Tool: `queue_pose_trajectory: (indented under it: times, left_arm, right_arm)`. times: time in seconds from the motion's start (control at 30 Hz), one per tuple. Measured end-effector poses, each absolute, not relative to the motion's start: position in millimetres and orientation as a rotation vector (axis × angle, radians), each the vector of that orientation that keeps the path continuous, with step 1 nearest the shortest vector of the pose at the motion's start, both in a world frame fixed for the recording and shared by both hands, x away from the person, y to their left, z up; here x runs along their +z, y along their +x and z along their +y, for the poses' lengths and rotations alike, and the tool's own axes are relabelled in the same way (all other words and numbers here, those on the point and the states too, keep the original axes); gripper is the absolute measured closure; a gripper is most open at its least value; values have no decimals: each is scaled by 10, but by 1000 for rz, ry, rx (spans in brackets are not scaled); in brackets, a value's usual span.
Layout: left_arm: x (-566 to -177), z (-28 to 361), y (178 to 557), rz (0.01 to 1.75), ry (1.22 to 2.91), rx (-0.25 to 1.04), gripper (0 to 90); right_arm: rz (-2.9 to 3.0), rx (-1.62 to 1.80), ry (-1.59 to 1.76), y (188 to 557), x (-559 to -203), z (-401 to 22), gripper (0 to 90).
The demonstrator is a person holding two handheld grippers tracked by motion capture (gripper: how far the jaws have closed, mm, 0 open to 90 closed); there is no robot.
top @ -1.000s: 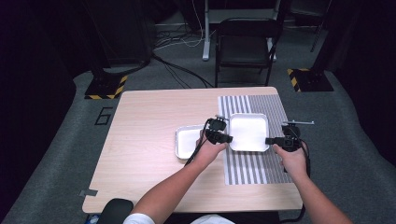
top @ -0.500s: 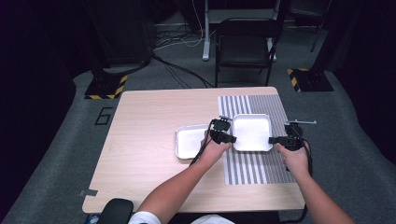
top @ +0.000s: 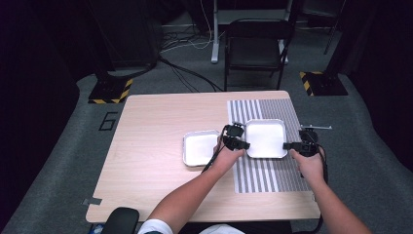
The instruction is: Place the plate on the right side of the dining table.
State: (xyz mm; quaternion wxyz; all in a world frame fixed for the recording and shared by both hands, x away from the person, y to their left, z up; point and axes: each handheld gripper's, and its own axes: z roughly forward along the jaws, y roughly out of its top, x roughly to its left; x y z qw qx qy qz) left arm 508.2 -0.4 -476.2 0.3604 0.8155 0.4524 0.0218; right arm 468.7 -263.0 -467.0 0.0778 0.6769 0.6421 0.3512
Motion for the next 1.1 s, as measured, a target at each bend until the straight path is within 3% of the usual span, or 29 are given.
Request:
queue_pose_trajectory:
  times: [1.1]
  left_arm:
    - [-4868, -136, 5154, 1188, 2098, 57, 779]
  right_arm:
    - [1916, 997, 2017, 4778, -4742, -2700, 850]
